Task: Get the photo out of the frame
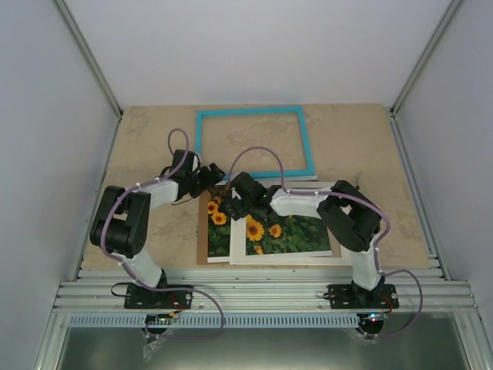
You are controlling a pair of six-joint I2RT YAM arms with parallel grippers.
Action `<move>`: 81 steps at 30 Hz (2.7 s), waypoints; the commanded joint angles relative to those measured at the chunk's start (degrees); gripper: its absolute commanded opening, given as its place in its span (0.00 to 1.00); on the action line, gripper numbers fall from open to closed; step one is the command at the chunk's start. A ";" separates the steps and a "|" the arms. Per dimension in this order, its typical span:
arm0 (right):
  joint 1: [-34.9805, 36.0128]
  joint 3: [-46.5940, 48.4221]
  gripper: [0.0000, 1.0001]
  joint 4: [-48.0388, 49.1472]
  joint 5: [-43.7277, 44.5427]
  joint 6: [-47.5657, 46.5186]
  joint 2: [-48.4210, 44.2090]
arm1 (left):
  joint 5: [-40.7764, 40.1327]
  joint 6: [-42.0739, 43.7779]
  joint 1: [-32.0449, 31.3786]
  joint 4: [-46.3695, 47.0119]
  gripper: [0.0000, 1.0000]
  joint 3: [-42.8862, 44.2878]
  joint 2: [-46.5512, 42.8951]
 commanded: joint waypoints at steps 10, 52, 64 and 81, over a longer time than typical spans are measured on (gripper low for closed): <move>-0.19 1.63 0.98 -0.17 -0.10 -0.09 2.38 | 3.97 1.60 0.32 -1.05 0.95 1.14 3.56; -2.95 -2.36 0.98 3.73 -3.36 2.89 0.55 | 12.81 -3.03 -2.31 2.12 0.93 -6.40 -4.39; -4.75 -5.27 0.98 6.58 -6.52 4.25 -1.76 | 13.74 -4.80 -2.50 8.57 0.70 -11.54 -5.95; -7.11 -9.49 0.98 10.05 -10.46 5.70 -7.56 | 10.51 -2.80 -2.50 6.75 0.13 -13.44 -9.42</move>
